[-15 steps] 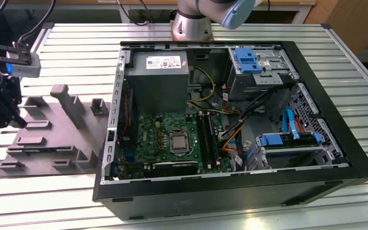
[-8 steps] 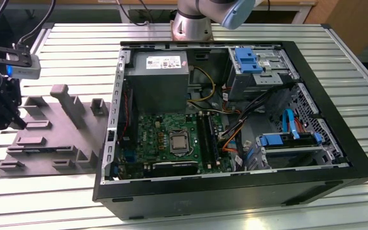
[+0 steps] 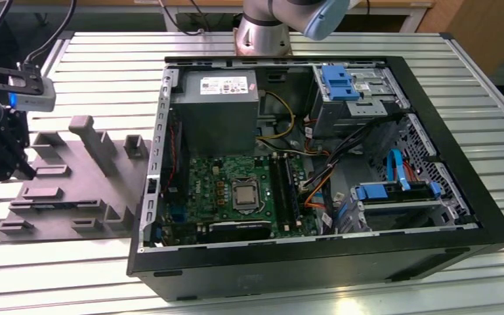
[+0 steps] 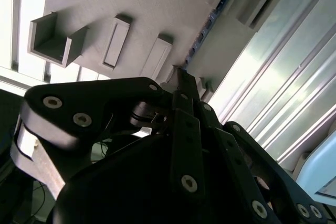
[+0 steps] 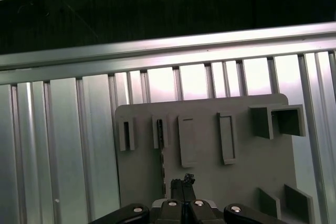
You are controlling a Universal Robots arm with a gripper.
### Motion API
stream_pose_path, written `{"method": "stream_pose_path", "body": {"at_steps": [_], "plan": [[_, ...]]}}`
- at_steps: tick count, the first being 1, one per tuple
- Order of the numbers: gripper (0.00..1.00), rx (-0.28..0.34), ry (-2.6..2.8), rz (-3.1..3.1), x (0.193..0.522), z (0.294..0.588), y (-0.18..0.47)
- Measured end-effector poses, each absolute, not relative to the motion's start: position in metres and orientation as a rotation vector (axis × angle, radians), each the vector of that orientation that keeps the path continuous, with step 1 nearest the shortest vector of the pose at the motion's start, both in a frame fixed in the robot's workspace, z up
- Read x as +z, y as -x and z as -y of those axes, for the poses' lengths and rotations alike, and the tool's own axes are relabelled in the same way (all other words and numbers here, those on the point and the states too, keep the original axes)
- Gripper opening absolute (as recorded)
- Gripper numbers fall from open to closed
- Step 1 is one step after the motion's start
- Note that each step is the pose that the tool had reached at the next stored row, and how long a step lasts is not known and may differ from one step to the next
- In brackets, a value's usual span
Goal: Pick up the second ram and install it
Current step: 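Pick up the second ram and move it above second insertion slot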
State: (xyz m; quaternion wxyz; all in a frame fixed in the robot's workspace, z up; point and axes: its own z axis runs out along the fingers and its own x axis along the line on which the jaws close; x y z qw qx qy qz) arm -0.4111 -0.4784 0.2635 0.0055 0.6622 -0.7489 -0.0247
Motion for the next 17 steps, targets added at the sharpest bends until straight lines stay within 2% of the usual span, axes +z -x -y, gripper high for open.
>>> {"method": "stream_pose_path", "body": {"at_steps": [17], "plan": [[0.11, -0.077, -2.076, 2.342, 0.2586, 0.4825, 0.4111]]}}
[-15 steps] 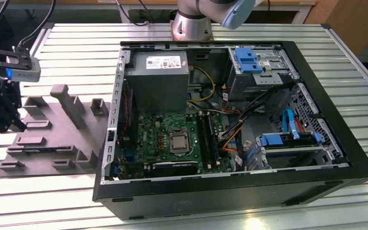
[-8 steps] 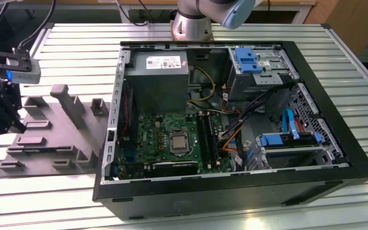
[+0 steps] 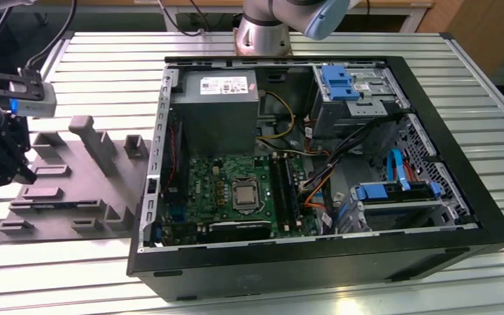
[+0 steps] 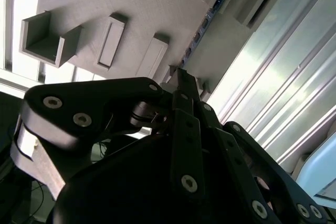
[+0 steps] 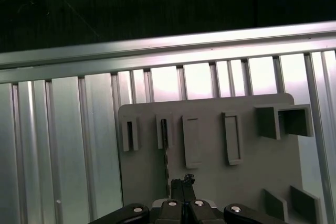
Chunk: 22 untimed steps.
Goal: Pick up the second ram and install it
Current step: 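Pick up the second ram and move it above second insertion slot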
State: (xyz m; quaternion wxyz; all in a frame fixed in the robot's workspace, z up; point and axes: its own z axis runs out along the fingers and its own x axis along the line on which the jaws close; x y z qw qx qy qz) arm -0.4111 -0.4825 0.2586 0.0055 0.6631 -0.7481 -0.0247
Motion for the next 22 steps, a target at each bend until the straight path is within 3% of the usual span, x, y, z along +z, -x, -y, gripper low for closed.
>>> {"method": "stream_pose_path", "body": {"at_steps": [22], "plan": [[0.11, -0.077, -2.086, 2.333, 0.246, 0.485, 0.411]]}}
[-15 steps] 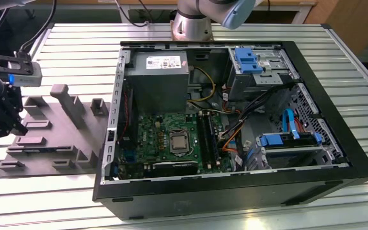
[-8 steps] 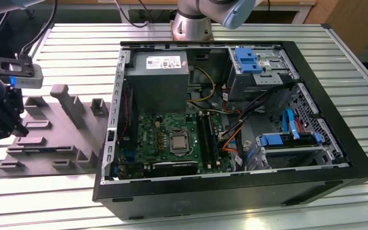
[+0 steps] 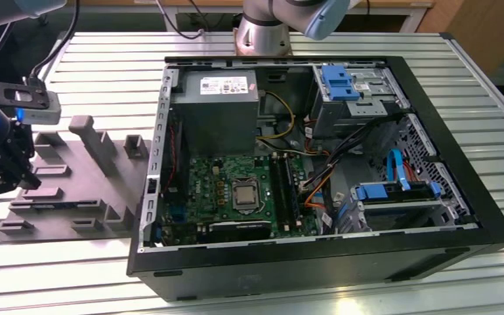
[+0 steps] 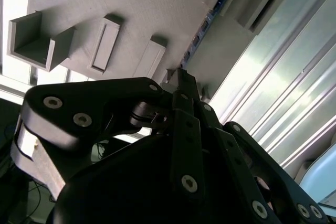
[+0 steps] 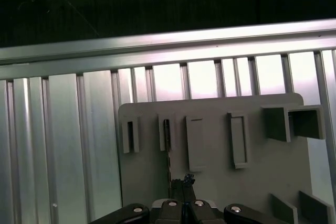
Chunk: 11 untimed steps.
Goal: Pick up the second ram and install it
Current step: 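Pick up the second ram and move it above second insertion slot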
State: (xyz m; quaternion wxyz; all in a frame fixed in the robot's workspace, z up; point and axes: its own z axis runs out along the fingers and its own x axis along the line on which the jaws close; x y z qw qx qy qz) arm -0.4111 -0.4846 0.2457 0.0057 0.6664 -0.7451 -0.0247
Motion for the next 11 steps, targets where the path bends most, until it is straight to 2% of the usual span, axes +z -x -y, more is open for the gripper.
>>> {"method": "stream_pose_path", "body": {"at_steps": [11], "plan": [[0.11, -0.077, -2.092, 2.327, 0.2372, 0.4851, 0.4111]]}}
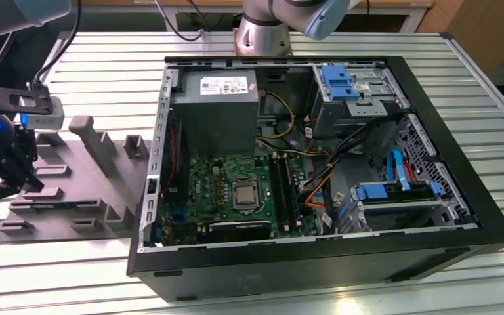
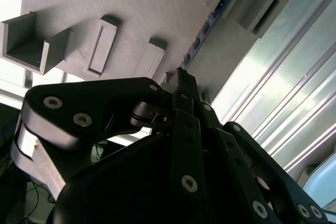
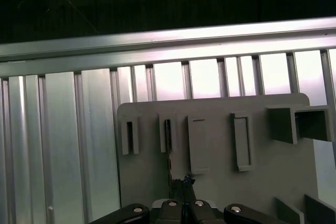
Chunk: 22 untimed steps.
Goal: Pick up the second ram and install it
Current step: 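Pick up the second ram and move it above second insertion slot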
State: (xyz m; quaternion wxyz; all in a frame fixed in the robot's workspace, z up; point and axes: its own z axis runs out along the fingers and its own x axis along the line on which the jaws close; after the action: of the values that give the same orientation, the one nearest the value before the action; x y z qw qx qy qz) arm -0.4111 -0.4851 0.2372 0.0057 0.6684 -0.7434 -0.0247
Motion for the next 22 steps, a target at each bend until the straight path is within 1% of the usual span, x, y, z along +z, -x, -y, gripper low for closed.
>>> {"method": "stream_pose_path", "body": {"at_steps": [22], "plan": [[0.11, -0.077, -2.102, 2.318, 0.225, 0.486, 0.411]]}}
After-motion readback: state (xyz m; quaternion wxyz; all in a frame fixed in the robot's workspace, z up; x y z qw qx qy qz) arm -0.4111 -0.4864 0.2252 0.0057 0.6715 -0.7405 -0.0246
